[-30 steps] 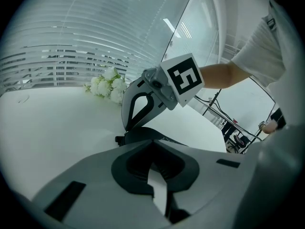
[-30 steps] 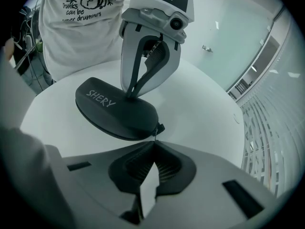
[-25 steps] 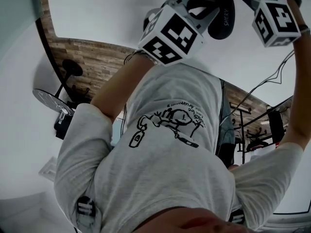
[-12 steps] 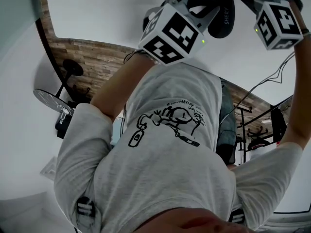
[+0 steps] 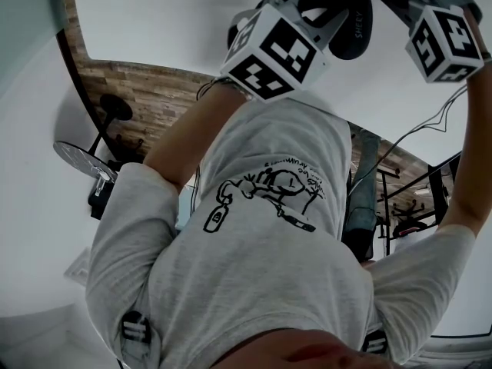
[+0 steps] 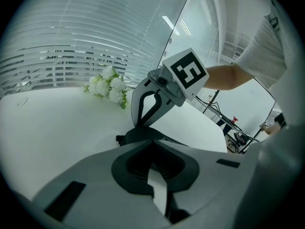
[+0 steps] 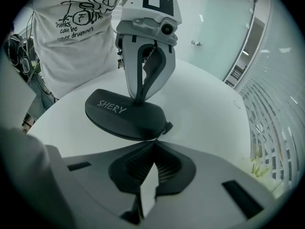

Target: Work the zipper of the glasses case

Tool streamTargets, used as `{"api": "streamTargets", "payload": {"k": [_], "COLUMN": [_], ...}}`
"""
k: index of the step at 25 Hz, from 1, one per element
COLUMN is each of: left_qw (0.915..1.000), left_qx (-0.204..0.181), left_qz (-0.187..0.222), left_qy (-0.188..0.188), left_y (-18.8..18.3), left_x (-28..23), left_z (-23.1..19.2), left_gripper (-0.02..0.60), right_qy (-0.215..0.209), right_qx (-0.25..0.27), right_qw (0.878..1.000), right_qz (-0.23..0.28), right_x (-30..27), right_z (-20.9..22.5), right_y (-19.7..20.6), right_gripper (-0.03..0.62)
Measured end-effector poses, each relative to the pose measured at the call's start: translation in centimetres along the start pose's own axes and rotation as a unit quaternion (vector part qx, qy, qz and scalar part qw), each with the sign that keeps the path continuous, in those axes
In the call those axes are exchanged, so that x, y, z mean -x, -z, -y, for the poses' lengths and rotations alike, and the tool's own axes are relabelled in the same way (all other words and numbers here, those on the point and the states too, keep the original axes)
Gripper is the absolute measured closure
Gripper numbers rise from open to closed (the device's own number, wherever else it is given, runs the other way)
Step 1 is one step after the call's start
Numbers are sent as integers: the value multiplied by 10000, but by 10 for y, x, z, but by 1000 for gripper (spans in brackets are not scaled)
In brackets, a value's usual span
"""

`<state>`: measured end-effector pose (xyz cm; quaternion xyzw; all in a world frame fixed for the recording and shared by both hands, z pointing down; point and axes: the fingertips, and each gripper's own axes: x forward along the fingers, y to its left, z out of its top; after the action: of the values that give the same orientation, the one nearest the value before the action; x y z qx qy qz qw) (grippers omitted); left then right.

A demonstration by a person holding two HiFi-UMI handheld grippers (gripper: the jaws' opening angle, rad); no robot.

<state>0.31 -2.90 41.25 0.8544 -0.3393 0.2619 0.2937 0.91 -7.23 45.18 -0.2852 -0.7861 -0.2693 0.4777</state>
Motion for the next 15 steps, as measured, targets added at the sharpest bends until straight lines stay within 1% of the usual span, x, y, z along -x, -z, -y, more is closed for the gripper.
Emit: {"api": "streamTargets", "payload": {"k": [4,6,15], "left_qw": [10000,10000,10000], "left_qx": [-6,-19,22], "left_qz": [1,-42,-15], "left_qy": [17,14,49], "left_y": [-3,-5,-5], "left_x": [-1,-2,3], "left_z": [0,1,2], "left_gripper": [561,561,561], "right_qy": [394,491,549], "right_qx": [-134,-163,-96], "right_qw": [9991,9986,9983], "right_qz": [17,65,155], "right_x": [2,4,-6], "right_z": [10,13,20], "right_y": [4,7,2], "right_gripper": [592,592,588]}}
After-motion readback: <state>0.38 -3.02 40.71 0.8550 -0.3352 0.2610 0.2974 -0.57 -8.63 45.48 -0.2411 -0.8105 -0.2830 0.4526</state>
